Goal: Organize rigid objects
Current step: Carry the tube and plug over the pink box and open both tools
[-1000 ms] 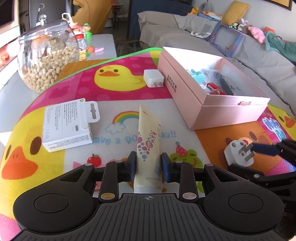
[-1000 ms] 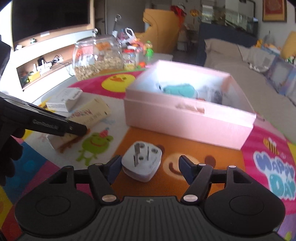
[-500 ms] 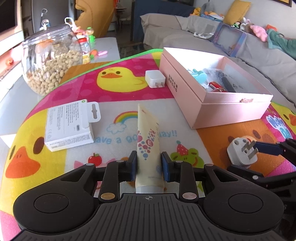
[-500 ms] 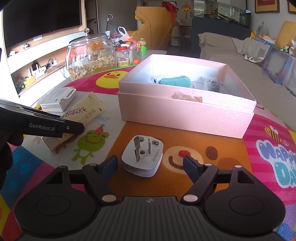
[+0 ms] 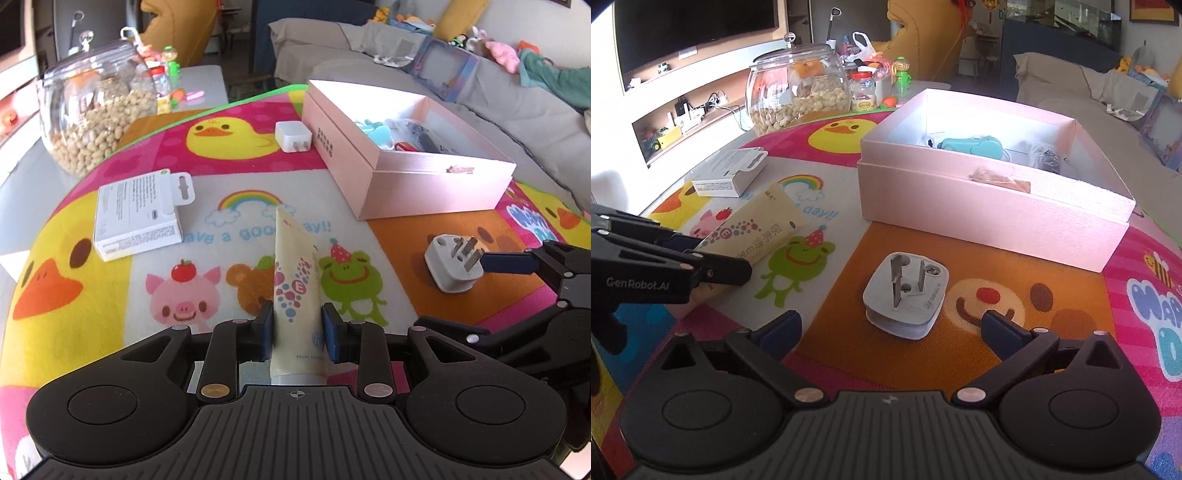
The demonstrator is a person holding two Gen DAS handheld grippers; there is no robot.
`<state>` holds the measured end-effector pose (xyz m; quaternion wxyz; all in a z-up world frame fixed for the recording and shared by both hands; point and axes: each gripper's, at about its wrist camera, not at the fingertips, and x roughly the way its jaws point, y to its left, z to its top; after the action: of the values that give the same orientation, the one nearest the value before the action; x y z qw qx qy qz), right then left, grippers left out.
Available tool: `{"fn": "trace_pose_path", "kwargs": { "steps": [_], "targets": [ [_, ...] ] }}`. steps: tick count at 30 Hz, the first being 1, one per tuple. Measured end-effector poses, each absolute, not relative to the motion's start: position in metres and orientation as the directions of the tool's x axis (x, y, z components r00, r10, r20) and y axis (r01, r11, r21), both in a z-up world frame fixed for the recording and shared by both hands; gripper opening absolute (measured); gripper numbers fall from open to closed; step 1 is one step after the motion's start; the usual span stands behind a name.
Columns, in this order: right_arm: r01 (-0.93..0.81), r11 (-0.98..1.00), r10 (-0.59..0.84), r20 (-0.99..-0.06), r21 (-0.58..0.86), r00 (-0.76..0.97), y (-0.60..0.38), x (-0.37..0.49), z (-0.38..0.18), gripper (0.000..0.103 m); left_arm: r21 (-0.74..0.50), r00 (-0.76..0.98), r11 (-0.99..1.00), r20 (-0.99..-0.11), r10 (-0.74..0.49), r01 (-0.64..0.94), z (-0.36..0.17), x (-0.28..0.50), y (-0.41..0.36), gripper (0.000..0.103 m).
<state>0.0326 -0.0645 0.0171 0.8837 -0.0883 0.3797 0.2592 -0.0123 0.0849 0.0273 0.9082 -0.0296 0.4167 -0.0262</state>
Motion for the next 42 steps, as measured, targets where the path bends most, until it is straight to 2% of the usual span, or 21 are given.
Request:
{"fn": "trace_pose_path", "kwargs": {
  "steps": [3, 6, 8, 10, 17, 20, 23, 29, 34, 37, 42],
  "targets": [
    [-0.513, 0.856, 0.402, -0.71, 0.067, 0.578, -0.069, 0.036, 0.02, 0.1, -0.07, 0.671, 0.997, -0.738, -0.065, 0.019, 0.026, -0.014, 0.084, 0.031],
    [-0.457, 0.887, 0.366, -0.698, 0.063, 0.615, -0.071, 0.044, 0.022, 0.086, -0.056, 0.698, 0.998, -0.714, -0.054, 0.02, 0.024, -0.019, 0.081, 0.03],
    [-0.446, 0.895, 0.331, -0.698, 0.019, 0.635, -0.067, 0.046, 0.024, 0.072, -0.051, 0.707, 0.998, -0.704, -0.057, 0.03, 0.023, -0.023, 0.079, 0.03],
    [-0.475, 0.88, 0.348, -0.704, 0.018, 0.619, -0.065, 0.044, 0.028, 0.043, -0.059, 0.708, 0.996, -0.701, -0.086, 0.063, 0.024, -0.029, 0.076, 0.03],
    [-0.477, 0.878, 0.372, -0.685, 0.042, 0.626, -0.092, 0.017, 0.054, 0.039, -0.072, 0.672, 0.965, -0.704, -0.229, 0.254, 0.034, -0.064, 0.047, 0.029],
    [-0.449, 0.893, 0.359, -0.641, 0.025, 0.679, -0.114, 0.0, 0.074, 0.039, -0.07, 0.661, 0.941, -0.695, -0.284, 0.331, 0.044, -0.074, 0.03, 0.029],
    [-0.409, 0.913, 0.334, -0.583, 0.004, 0.741, -0.133, -0.013, 0.094, 0.039, -0.072, 0.693, 0.929, -0.646, -0.32, 0.362, 0.064, -0.07, 0.019, 0.029],
    [-0.371, 0.929, 0.328, -0.491, 0.01, 0.807, -0.158, -0.027, 0.121, 0.039, 0.018, 0.826, 0.936, -0.477, -0.301, 0.351, 0.127, -0.025, -0.001, 0.029],
    [-0.358, 0.934, 0.319, -0.487, 0.013, 0.813, -0.166, -0.024, 0.118, 0.039, 0.087, 0.874, 0.943, -0.411, -0.26, 0.322, 0.161, 0.028, -0.024, 0.03],
    [-0.349, 0.937, 0.314, -0.504, 0.025, 0.805, -0.168, -0.02, 0.111, 0.039, 0.123, 0.884, 0.947, -0.409, -0.225, 0.298, 0.162, 0.061, -0.037, 0.03],
    [-0.33, 0.944, 0.296, -0.522, 0.03, 0.8, -0.171, -0.015, 0.104, 0.039, 0.061, 0.859, 0.962, -0.467, -0.209, 0.268, 0.148, 0.094, -0.038, 0.03]
  ]
}}
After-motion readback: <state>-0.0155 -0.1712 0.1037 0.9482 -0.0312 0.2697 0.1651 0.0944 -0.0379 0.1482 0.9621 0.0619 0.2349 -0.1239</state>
